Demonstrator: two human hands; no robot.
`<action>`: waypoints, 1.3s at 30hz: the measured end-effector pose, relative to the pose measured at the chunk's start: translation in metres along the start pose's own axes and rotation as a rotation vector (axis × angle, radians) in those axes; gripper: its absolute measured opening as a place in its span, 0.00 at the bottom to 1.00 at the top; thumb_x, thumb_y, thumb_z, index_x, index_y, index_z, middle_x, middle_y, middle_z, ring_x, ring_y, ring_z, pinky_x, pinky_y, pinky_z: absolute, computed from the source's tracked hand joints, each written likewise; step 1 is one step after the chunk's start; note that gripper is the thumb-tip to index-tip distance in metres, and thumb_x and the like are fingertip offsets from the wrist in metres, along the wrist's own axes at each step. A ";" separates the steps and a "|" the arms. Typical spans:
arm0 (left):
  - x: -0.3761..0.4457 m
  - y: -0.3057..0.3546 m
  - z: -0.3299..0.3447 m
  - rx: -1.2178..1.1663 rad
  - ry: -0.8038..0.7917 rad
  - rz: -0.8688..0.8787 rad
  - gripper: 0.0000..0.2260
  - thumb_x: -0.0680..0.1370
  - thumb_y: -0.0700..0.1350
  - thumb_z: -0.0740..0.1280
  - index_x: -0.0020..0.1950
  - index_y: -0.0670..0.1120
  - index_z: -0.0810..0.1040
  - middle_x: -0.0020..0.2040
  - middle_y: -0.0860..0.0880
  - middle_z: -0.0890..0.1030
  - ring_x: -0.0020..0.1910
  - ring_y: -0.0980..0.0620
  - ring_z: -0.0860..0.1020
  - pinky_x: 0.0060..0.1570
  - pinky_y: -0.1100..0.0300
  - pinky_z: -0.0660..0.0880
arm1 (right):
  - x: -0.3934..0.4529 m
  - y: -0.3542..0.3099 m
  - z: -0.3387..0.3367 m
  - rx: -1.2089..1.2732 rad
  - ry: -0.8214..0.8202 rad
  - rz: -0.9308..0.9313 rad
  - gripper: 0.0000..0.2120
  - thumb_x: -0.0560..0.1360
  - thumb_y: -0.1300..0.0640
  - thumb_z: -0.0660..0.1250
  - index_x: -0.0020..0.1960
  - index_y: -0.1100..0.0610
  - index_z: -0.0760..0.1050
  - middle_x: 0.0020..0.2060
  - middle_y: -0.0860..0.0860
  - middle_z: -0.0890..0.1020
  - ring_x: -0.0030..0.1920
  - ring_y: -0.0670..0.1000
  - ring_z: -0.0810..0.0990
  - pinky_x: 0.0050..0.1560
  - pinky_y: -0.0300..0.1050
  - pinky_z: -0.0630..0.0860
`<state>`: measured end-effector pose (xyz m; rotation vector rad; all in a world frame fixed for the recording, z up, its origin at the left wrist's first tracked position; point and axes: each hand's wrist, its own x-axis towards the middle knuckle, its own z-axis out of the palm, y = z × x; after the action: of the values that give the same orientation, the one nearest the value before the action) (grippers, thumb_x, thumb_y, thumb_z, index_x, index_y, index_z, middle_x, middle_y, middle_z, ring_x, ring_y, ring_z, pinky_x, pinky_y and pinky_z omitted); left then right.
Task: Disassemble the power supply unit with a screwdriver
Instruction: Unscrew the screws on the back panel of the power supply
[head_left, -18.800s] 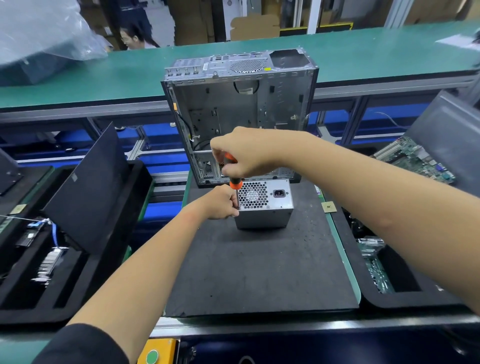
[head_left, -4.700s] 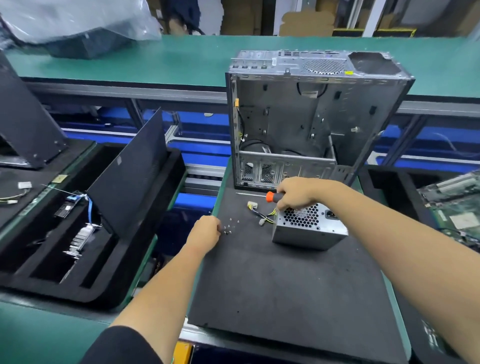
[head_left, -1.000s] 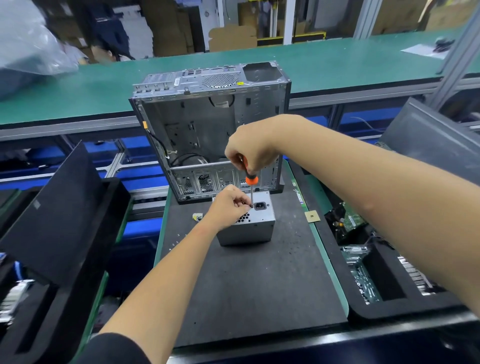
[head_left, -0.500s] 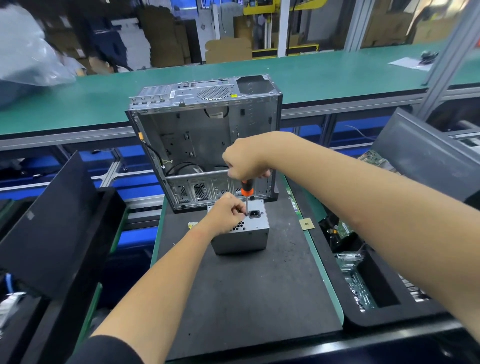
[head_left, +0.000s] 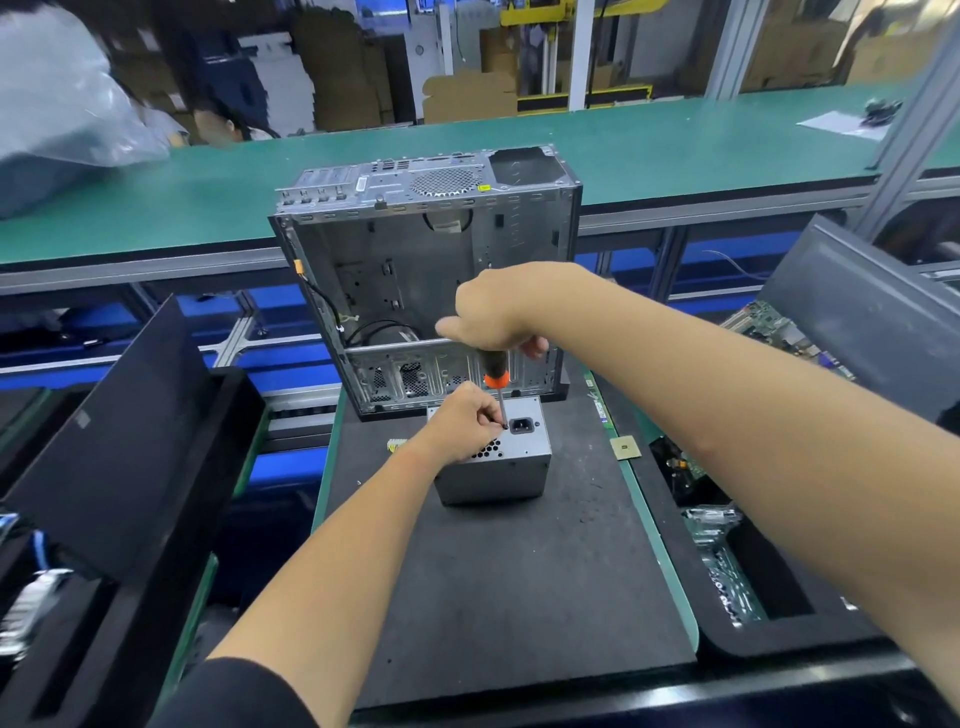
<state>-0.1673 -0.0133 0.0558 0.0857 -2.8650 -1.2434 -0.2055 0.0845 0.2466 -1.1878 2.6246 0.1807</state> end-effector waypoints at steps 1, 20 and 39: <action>0.000 0.000 0.000 -0.008 0.004 -0.004 0.13 0.73 0.31 0.66 0.32 0.46 0.75 0.44 0.33 0.80 0.28 0.52 0.68 0.35 0.61 0.69 | 0.001 -0.001 0.000 -0.008 -0.018 -0.014 0.22 0.82 0.49 0.52 0.37 0.61 0.72 0.14 0.51 0.74 0.21 0.53 0.77 0.34 0.44 0.73; -0.002 -0.001 0.003 0.031 0.041 0.021 0.10 0.73 0.32 0.68 0.35 0.45 0.77 0.42 0.55 0.71 0.39 0.59 0.72 0.39 0.72 0.69 | -0.007 0.008 0.002 -0.020 -0.043 -0.022 0.15 0.79 0.56 0.56 0.49 0.63 0.78 0.26 0.56 0.81 0.21 0.52 0.78 0.30 0.41 0.74; -0.004 0.008 0.001 0.033 0.018 -0.015 0.14 0.73 0.31 0.66 0.31 0.45 0.76 0.36 0.52 0.73 0.29 0.57 0.71 0.27 0.72 0.69 | -0.011 0.025 -0.003 0.074 -0.027 -0.135 0.06 0.69 0.58 0.75 0.46 0.54 0.83 0.37 0.50 0.84 0.35 0.49 0.84 0.33 0.39 0.74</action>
<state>-0.1640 -0.0071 0.0610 0.1187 -2.8753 -1.1919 -0.2172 0.1083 0.2527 -1.3220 2.4939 0.0734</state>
